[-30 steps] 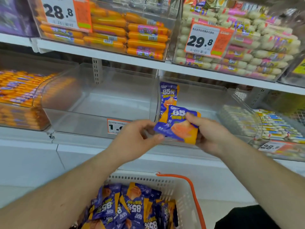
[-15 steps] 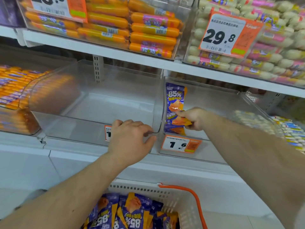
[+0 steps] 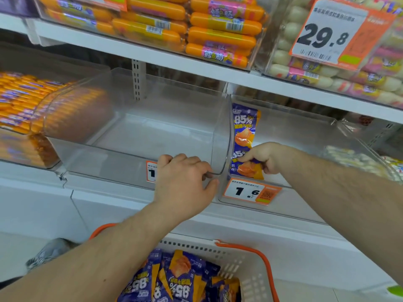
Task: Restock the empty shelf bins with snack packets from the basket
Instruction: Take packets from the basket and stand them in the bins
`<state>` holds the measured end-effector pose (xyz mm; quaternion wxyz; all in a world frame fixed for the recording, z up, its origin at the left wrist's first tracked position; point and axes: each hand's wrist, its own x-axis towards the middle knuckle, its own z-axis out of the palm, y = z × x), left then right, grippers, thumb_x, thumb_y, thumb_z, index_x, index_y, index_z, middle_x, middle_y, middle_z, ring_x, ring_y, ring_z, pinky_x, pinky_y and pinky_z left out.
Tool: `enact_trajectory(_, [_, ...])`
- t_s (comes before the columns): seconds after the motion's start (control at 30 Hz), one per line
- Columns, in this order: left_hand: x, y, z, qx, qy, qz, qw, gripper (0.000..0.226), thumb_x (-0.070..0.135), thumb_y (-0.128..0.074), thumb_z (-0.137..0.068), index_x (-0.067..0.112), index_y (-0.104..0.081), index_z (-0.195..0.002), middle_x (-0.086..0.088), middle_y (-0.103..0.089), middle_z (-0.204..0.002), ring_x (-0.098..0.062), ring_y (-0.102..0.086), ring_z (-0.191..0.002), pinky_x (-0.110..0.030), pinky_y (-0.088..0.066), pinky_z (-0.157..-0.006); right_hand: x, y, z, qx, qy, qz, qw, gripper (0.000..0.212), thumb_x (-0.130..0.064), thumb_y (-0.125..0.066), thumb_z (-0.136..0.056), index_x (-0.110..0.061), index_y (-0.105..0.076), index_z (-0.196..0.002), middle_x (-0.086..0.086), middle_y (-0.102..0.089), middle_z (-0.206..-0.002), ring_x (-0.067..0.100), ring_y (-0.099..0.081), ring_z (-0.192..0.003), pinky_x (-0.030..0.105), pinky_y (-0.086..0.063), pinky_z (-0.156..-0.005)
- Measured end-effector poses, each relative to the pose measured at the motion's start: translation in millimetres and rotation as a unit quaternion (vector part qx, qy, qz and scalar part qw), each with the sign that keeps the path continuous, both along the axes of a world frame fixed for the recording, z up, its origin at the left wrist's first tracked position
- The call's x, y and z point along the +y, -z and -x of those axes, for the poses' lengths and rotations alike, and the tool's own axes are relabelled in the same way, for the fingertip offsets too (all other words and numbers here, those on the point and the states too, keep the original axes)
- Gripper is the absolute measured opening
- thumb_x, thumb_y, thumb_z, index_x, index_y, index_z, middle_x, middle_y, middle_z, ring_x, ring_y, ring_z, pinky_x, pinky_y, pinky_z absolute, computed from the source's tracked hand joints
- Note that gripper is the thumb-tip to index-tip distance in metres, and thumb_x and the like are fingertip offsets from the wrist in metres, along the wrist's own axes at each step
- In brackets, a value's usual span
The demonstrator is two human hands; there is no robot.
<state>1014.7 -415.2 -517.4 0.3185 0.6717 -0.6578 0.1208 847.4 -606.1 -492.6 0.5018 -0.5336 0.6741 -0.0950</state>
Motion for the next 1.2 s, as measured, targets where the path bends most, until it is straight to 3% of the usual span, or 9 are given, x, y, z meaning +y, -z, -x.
enact_trajectory(0.13, [0, 1, 0, 0.006, 0.000, -0.002, 1.000, 0.032, 0.052, -0.047, -0.075, 0.031, -0.070, -0.069, 0.014, -0.063, -0.063, -0.015, -0.060, -0.067, -0.034, -0.029, -0.072, 4, -5, 8, 0.058, -0.017, 0.002, 0.998, 0.030, -0.014, -0.077, -0.083, -0.018, -0.051, -0.069, -0.003, -0.050, -0.045, 0.011, -0.030, -0.048, 0.024, -0.026, -0.051])
enact_trajectory(0.27, [1, 0, 1, 0.007, 0.002, -0.003, 1.000, 0.031, 0.052, -0.047, -0.076, 0.031, -0.069, -0.068, 0.015, -0.062, -0.064, -0.014, -0.059, -0.067, -0.034, -0.030, -0.073, 7, -22, 7, 0.010, -0.051, 0.046, 0.998, 0.014, -0.010, -0.073, -0.087, -0.015, -0.060, -0.083, -0.002, -0.068, -0.058, 0.010, -0.060, -0.048, 0.022, -0.044, -0.048])
enact_trajectory(0.37, [2, 1, 1, 0.004, 0.005, 0.000, 1.000, 0.030, 0.052, -0.047, -0.076, 0.032, -0.068, -0.069, 0.015, -0.062, -0.065, -0.014, -0.059, -0.067, -0.034, -0.031, -0.074, -1, -35, 12, -0.043, -0.012, 0.198, 0.979, 0.017, -0.002, -0.072, -0.086, -0.010, -0.066, -0.099, 0.006, -0.071, -0.094, 0.013, -0.062, -0.064, 0.017, -0.045, -0.046])
enact_trajectory(0.5, [2, 1, 2, 0.001, -0.001, 0.001, 1.000, 0.030, 0.052, -0.048, -0.075, 0.031, -0.068, -0.068, 0.015, -0.062, -0.065, -0.014, -0.059, -0.067, -0.035, -0.030, -0.075, -21, -38, 10, -0.090, 0.060, 0.277, 0.955, 0.035, -0.004, -0.070, -0.088, 0.001, -0.063, -0.121, 0.010, -0.065, -0.119, 0.019, -0.059, -0.097, 0.027, -0.044, -0.079])
enact_trajectory(0.7, [3, 1, 3, 0.004, -0.003, -0.009, 1.000, 0.032, 0.057, -0.050, -0.073, 0.031, -0.068, -0.069, 0.014, -0.062, -0.066, -0.015, -0.059, -0.069, -0.035, -0.031, -0.076, -36, -6, -9, -0.037, 0.039, 0.332, 0.942, 0.036, -0.006, -0.077, -0.082, -0.004, -0.066, -0.117, 0.013, -0.068, -0.116, 0.030, -0.064, -0.104, 0.041, -0.052, -0.090])
enact_trajectory(0.83, [3, 1, 3, 0.007, -0.001, -0.010, 1.000, 0.035, 0.058, -0.049, -0.071, 0.030, -0.069, -0.070, 0.013, -0.062, -0.067, -0.017, -0.059, -0.070, -0.035, -0.031, -0.076, -42, 8, -17, 0.042, 0.083, 0.319, 0.943, 0.038, -0.027, -0.081, -0.078, -0.010, -0.065, -0.109, 0.006, -0.067, -0.101, 0.022, -0.057, -0.085, 0.033, -0.049, -0.076])
enact_trajectory(0.93, [4, 0, 3, 0.010, 0.001, -0.013, 1.000, 0.035, 0.059, -0.049, -0.071, 0.031, -0.069, -0.069, 0.013, -0.062, -0.067, -0.017, -0.059, -0.070, -0.035, -0.031, -0.076, -43, 14, -23, 0.073, 0.090, 0.300, 0.947, 0.023, -0.028, -0.068, -0.085, -0.011, -0.063, -0.100, 0.009, -0.067, -0.098, 0.024, -0.056, -0.082, 0.034, -0.050, -0.077])
enact_trajectory(1.03, [4, 0, 4, 0.010, 0.002, -0.009, 1.000, 0.035, 0.059, -0.049, -0.071, 0.031, -0.069, -0.069, 0.014, -0.062, -0.066, -0.016, -0.059, -0.069, -0.035, -0.031, -0.075, -47, 19, -24, 0.025, 0.091, 0.262, 0.960, 0.027, -0.030, -0.064, -0.089, -0.008, -0.062, -0.105, 0.013, -0.069, -0.106, 0.029, -0.066, -0.095, 0.042, -0.056, -0.090])
enact_trajectory(1.2, [4, 0, 3, 0.009, 0.004, -0.013, 1.000, 0.035, 0.059, -0.049, -0.072, 0.031, -0.069, -0.069, 0.013, -0.062, -0.067, -0.016, -0.059, -0.070, -0.036, -0.032, -0.075, -46, 18, -20, -0.019, 0.073, 0.212, 0.974, 0.038, -0.028, -0.077, -0.082, -0.011, -0.063, -0.113, 0.009, -0.069, -0.110, 0.025, -0.068, -0.100, 0.044, -0.057, -0.091])
